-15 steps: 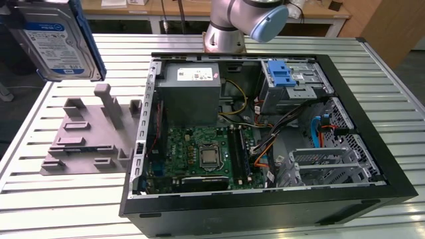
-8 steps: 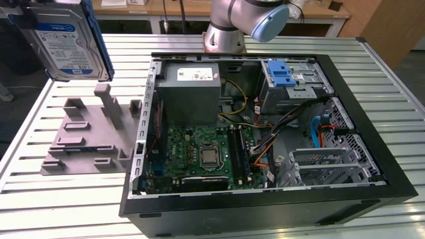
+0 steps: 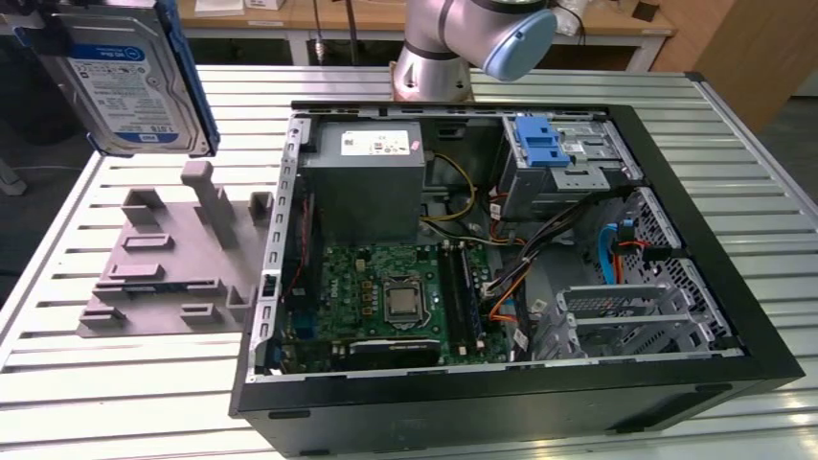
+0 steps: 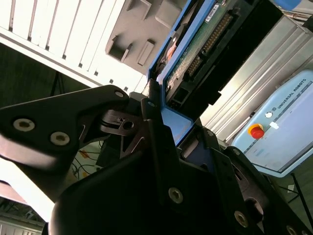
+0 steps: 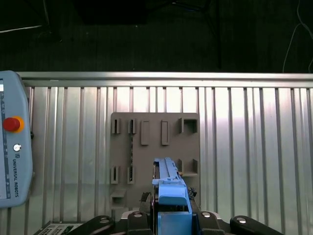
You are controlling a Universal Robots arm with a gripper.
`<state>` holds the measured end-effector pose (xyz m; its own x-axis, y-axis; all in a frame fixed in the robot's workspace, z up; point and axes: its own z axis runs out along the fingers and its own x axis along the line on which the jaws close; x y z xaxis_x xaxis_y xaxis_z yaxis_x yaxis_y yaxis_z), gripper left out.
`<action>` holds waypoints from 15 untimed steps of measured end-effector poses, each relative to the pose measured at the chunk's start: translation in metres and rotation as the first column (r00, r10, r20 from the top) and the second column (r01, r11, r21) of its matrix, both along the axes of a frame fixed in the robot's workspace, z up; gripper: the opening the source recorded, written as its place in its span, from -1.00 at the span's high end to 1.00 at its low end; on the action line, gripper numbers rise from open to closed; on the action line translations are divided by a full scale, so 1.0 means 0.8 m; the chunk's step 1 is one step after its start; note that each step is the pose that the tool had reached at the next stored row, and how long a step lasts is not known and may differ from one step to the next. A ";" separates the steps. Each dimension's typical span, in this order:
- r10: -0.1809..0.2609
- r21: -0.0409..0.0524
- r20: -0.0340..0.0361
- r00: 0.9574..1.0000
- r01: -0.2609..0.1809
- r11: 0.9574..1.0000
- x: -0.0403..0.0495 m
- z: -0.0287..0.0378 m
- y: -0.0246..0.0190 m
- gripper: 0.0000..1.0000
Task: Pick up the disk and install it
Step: 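Pick up the disk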
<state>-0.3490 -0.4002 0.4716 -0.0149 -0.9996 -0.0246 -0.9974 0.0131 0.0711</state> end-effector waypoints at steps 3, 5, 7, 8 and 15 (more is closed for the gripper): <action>0.000 0.000 0.000 1.000 0.000 1.000 0.000 0.0003 0.0000 0.27; 0.000 0.000 0.000 1.000 0.000 1.000 0.000 0.0013 0.0000 0.27; 0.000 0.000 0.000 1.000 0.000 1.000 0.000 0.0039 0.0000 0.27; 0.000 0.000 0.000 1.000 0.000 1.000 0.000 0.0061 0.0000 0.27; 0.000 0.000 0.000 1.000 0.000 1.000 0.000 0.0282 0.0000 0.27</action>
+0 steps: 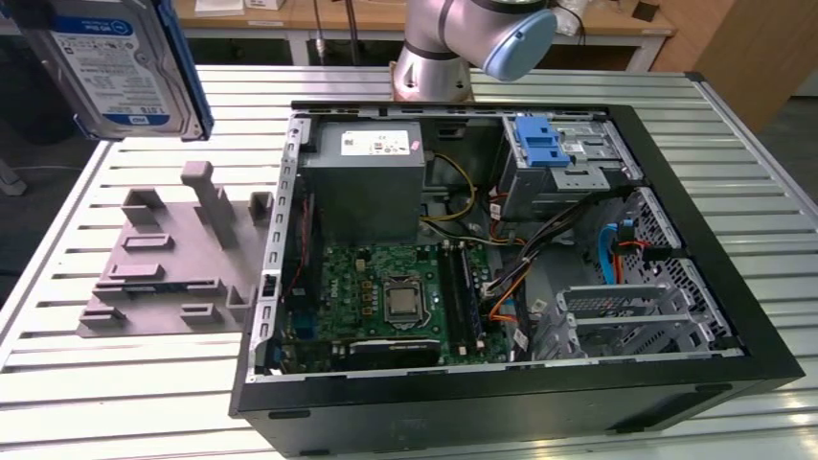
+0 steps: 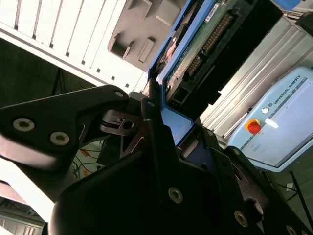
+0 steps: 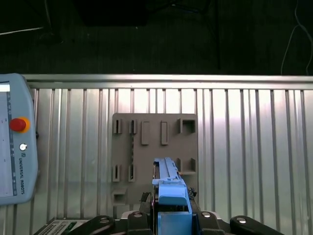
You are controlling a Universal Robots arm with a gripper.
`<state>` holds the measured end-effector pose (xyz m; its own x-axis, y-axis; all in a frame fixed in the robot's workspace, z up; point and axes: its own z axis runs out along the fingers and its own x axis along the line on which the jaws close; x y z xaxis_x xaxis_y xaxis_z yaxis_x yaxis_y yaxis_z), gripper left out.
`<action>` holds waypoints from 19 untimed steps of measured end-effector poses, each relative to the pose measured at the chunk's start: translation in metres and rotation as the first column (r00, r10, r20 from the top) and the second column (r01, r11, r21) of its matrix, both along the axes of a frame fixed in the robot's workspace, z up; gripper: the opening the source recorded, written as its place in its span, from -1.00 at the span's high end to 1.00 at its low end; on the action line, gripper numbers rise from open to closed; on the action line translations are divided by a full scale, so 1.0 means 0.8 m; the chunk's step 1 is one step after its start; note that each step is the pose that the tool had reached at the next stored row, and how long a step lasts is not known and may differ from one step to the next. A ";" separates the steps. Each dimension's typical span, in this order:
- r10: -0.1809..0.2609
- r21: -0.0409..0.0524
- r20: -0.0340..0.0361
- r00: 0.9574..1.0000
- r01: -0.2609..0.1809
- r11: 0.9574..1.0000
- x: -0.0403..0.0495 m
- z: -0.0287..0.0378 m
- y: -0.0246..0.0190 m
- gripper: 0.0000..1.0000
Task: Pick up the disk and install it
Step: 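Pick up the disk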
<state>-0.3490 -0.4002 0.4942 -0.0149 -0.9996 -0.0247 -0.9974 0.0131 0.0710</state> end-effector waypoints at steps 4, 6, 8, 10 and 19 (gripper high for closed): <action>0.000 0.000 0.000 1.000 0.000 1.000 0.000 0.0057 0.0000 0.27; 0.000 0.000 0.000 1.000 0.000 1.000 0.000 0.0058 0.0000 0.27; 0.000 0.000 0.000 1.000 0.000 1.000 0.000 0.0058 0.0000 0.27; 0.000 0.000 0.000 1.000 0.000 1.000 0.001 0.0059 0.0000 0.27; 0.000 0.000 0.000 1.000 0.000 1.000 0.009 0.0059 0.0000 0.27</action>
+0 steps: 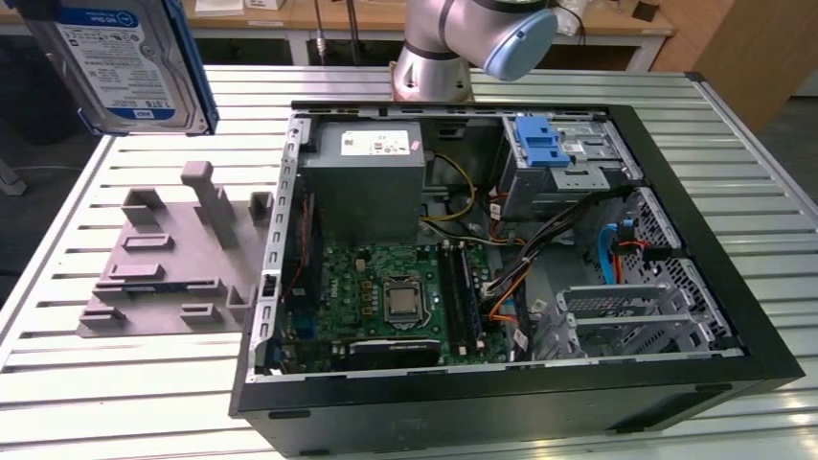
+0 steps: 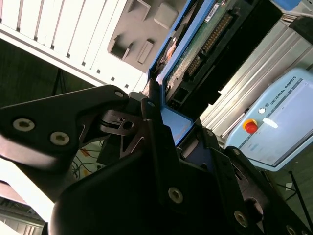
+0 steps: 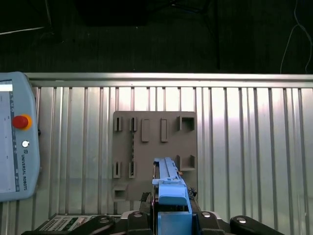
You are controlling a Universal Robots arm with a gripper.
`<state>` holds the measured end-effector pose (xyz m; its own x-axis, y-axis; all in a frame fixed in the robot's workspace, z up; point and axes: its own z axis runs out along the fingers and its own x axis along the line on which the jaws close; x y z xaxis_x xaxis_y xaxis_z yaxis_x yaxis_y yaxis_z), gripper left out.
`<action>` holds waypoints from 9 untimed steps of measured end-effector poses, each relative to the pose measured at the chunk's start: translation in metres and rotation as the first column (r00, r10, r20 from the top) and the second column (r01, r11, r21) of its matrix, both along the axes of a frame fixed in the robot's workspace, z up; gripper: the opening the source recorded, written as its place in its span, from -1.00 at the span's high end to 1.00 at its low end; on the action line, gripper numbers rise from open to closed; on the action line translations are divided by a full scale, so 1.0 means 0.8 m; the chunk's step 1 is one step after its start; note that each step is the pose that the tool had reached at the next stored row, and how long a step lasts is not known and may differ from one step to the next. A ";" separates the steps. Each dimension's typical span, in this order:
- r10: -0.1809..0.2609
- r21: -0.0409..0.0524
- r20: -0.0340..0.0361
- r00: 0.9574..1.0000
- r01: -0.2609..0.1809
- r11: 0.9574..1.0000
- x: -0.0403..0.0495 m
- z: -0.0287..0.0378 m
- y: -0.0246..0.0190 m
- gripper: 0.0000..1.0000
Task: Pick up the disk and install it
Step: 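Pick up the disk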
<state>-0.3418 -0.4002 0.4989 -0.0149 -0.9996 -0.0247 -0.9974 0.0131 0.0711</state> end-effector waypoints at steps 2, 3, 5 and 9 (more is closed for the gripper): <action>0.000 0.000 0.000 1.000 0.000 1.000 0.002 0.0000 0.0000 0.27; 0.000 0.000 0.000 1.000 0.000 1.000 0.002 -0.0001 0.0000 0.27; 0.000 0.000 0.000 1.000 0.000 1.000 0.004 -0.0001 0.0000 0.27; 0.000 0.000 0.000 1.000 0.000 1.000 0.007 -0.0001 0.0000 0.27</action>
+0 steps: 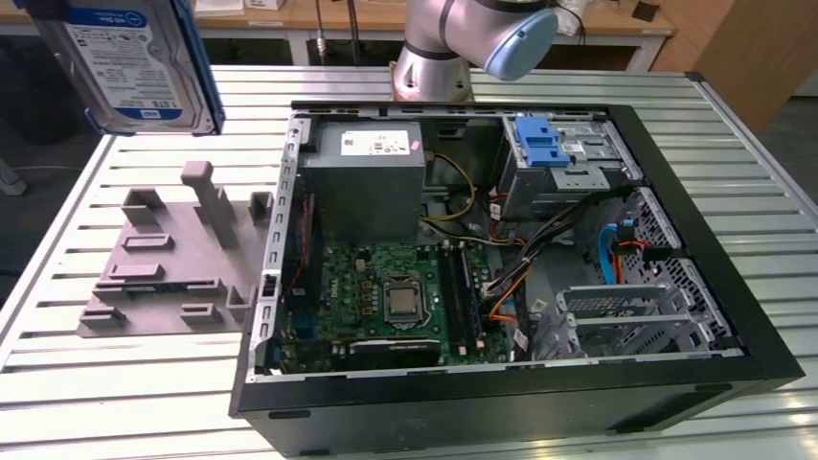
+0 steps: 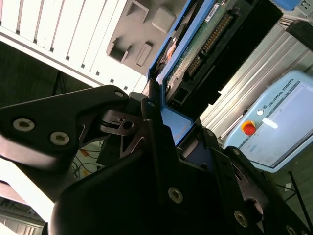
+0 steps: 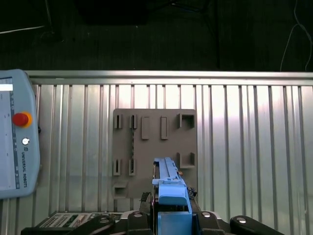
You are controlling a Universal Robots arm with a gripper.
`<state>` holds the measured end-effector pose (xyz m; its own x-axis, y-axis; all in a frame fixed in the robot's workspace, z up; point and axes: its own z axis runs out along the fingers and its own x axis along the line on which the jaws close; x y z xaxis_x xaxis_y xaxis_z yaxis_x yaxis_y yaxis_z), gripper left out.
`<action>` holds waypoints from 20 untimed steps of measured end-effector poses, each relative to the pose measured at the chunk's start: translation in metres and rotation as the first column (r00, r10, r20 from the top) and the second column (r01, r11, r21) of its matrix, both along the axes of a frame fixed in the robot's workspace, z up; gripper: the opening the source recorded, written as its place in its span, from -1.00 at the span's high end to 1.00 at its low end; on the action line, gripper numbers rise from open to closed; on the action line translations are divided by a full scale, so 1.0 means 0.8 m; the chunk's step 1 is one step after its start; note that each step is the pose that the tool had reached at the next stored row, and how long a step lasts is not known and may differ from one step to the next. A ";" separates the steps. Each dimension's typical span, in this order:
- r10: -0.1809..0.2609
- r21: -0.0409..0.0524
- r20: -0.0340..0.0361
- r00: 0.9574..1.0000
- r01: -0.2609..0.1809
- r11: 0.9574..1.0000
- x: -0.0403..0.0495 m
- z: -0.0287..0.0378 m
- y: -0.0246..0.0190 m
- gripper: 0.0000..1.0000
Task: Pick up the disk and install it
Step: 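Pick up the disk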
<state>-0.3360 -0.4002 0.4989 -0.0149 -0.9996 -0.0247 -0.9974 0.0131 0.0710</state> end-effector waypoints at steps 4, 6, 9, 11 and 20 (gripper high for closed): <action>0.000 0.000 0.000 1.000 0.000 1.000 0.002 0.0000 0.0000 0.27; 0.000 0.000 0.000 1.000 0.000 1.000 0.003 0.0001 0.0000 0.27; 0.000 0.000 0.000 1.000 0.000 1.000 0.005 0.0000 0.0000 0.27; 0.000 0.000 0.000 1.000 0.000 1.000 0.005 0.0000 0.0000 0.27; 0.000 0.000 0.000 1.000 0.000 1.000 0.014 0.0000 0.0000 0.27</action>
